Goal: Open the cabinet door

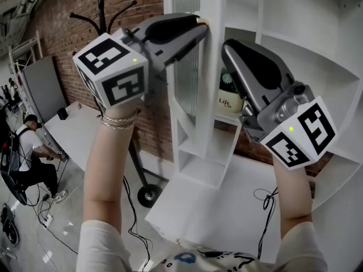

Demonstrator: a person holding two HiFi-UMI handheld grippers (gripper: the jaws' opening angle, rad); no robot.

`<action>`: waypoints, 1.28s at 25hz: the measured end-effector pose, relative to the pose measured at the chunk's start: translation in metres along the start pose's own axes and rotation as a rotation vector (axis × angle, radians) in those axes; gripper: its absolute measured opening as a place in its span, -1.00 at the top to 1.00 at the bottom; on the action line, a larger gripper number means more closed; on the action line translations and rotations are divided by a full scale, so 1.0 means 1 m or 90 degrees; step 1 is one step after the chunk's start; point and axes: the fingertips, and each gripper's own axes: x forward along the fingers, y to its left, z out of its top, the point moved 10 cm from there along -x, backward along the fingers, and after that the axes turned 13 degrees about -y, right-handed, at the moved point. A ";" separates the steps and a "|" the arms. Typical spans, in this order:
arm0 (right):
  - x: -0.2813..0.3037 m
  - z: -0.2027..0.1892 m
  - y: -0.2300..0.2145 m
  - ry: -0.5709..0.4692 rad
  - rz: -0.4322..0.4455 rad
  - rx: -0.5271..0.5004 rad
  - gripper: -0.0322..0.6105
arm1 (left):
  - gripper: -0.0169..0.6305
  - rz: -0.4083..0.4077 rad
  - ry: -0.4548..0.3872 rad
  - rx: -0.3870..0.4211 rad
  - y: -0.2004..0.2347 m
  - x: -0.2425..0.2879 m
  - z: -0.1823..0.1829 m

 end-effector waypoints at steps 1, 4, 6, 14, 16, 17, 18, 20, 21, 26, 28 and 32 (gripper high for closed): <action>0.003 -0.001 0.002 -0.004 0.006 0.004 0.81 | 0.71 0.002 -0.003 -0.007 0.002 -0.005 0.002; 0.009 -0.003 0.011 -0.018 0.022 0.019 0.81 | 0.71 0.005 -0.011 -0.020 0.004 -0.021 0.009; 0.013 -0.006 0.018 -0.027 0.031 0.027 0.81 | 0.70 0.009 -0.018 -0.030 0.005 -0.033 0.013; 0.043 -0.026 0.044 -0.050 0.065 0.069 0.81 | 0.68 0.045 -0.008 -0.036 0.021 -0.085 0.031; 0.044 -0.029 0.047 -0.053 0.074 0.078 0.81 | 0.67 0.056 -0.008 -0.033 0.021 -0.092 0.034; 0.046 -0.033 0.049 -0.054 0.078 0.084 0.81 | 0.67 0.064 -0.008 -0.032 0.022 -0.097 0.035; 0.050 -0.036 0.051 -0.055 0.082 0.092 0.81 | 0.67 0.074 -0.009 -0.029 0.025 -0.103 0.036; 0.058 -0.043 0.055 -0.057 0.089 0.108 0.81 | 0.67 0.092 -0.011 -0.024 0.031 -0.114 0.038; 0.061 -0.046 0.056 -0.058 0.091 0.115 0.81 | 0.67 0.100 -0.011 -0.020 0.033 -0.119 0.039; 0.065 -0.058 0.060 -0.065 0.103 0.146 0.81 | 0.69 0.154 -0.007 0.013 0.034 -0.135 0.042; 0.067 -0.063 0.061 -0.066 0.108 0.153 0.81 | 0.70 0.176 -0.003 0.022 0.036 -0.141 0.041; 0.075 -0.070 0.065 -0.076 0.118 0.170 0.81 | 0.72 0.223 -0.007 0.021 0.041 -0.155 0.041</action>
